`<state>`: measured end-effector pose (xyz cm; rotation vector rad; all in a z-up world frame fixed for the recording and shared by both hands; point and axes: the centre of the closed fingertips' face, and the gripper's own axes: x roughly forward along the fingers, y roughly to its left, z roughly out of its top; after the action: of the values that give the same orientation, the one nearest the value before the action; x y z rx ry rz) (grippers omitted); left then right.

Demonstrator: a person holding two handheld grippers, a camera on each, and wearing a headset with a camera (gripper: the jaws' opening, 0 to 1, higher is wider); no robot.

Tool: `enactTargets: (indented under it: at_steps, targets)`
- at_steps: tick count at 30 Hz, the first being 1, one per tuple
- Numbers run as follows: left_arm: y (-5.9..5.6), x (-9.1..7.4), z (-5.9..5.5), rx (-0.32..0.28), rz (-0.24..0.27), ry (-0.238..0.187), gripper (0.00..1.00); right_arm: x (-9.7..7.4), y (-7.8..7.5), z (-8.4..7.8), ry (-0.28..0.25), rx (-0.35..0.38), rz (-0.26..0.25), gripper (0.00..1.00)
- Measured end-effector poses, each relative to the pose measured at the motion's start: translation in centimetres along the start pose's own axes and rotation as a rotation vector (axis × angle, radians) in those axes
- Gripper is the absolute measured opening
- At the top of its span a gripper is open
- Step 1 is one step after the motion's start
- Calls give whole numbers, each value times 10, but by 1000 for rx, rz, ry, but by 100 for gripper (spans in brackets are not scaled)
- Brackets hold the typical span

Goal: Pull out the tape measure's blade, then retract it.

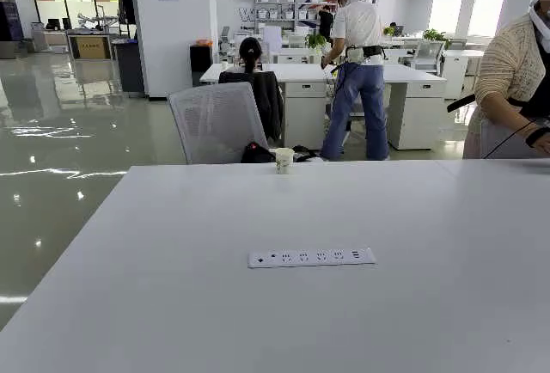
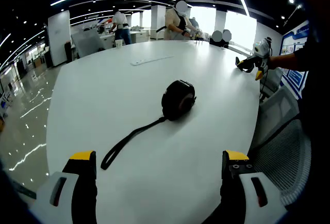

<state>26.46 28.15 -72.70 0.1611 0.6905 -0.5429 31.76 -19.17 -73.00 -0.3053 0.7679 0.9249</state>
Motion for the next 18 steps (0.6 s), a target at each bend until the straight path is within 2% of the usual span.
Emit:
enactTargets:
  at_steps: [6,18]
  targets:
    - [3,-2,-1,-9,2,-7,99,-1,-1,1,-7,2,4,99]
    - [-4,2,-7,20,-29,16,99,-1,0,2,-11,-6,12,99]
